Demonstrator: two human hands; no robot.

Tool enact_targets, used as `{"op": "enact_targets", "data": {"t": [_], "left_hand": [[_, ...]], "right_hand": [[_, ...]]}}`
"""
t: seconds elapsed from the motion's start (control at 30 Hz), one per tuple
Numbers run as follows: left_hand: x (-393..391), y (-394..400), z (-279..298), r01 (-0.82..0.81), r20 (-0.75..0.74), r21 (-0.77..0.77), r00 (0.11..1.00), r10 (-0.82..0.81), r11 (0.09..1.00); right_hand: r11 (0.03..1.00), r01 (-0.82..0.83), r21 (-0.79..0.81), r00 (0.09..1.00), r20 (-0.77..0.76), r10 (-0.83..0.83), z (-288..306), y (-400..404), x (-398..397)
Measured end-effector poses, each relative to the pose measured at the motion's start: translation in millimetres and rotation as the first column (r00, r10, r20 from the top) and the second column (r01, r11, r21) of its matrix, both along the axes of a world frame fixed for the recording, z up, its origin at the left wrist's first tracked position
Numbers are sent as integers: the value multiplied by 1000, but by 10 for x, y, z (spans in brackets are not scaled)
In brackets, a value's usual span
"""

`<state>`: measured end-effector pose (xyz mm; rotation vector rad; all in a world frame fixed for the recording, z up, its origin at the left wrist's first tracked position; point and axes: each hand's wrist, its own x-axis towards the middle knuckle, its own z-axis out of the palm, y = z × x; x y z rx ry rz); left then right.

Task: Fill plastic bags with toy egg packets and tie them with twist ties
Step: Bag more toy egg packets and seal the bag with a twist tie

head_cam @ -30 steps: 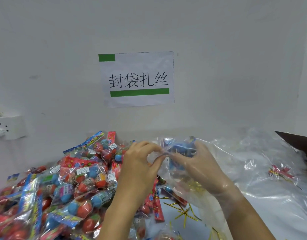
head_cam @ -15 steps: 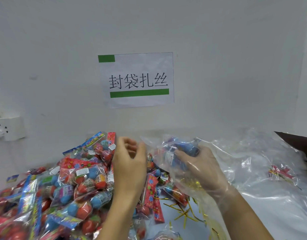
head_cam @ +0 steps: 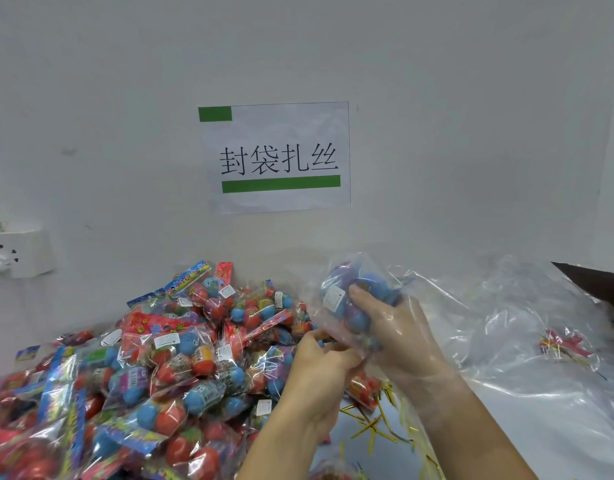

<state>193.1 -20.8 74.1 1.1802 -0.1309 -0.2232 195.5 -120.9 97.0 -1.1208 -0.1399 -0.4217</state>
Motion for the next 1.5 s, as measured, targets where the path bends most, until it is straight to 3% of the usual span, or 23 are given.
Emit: {"op": "enact_targets", "data": {"t": [0.17,0.23,0.3,0.37,0.43,0.47,0.53,0.63,0.7,0.77,0.87,1.03,1.13,1.23,1.4,1.5], "left_hand": [[-13,95,25,90,45,184,994,-100,979],[19,170,49,-10,128,314,991,-32,949],[22,244,101,-250,310,365,941,136,897],[10,299,156,-509,600,325,762,243,797],[26,342,184,-664,832,304,534,149,683],[44,357,189,-707,887,324,459,60,628],[74,369,193,-760,910,395,402,-103,516],[96,353,170,-796,873,485,416,-255,361],[90,350,137,-797,865,499,431,-256,341],[88,373,106,-795,880,475,439,-184,377],[70,361,101,-756,869,471,487,-89,455],[39,323,156,-737,864,474,496,-92,481],[47,348,216,-717,866,478,481,-135,508],[42,405,282,-686,870,474,460,-175,552],[53,463,277,-654,841,509,516,-162,560],[45,489,269,-644,803,571,568,-183,509]], "right_hand": [[994,24,104,999,-31,-21,16,-33,9],[999,29,23,999,-17,-28,8,-103,0],[995,61,-81,998,-9,-62,-10,-183,11],[977,104,-187,994,-18,-109,-23,-232,27],[945,144,-295,988,-10,-154,-27,-241,20],[938,134,-320,990,2,-141,-34,-252,18],[926,67,-372,998,28,-61,-19,-261,-17],[878,-16,-478,1000,-31,1,5,-276,-41],[890,-53,-453,998,-64,26,22,-276,-44],[898,-56,-436,995,-102,12,32,-264,-43],[892,36,-450,972,-190,-135,-11,-260,15],[940,-16,-341,942,-321,-100,-40,-209,61],[952,37,-303,943,-305,-134,-127,-237,99],[877,220,-426,901,-255,-350,-195,-287,104],[845,156,-512,901,-276,-334,-225,-340,112],[805,126,-580,888,-296,-352,-226,-404,147]]}}
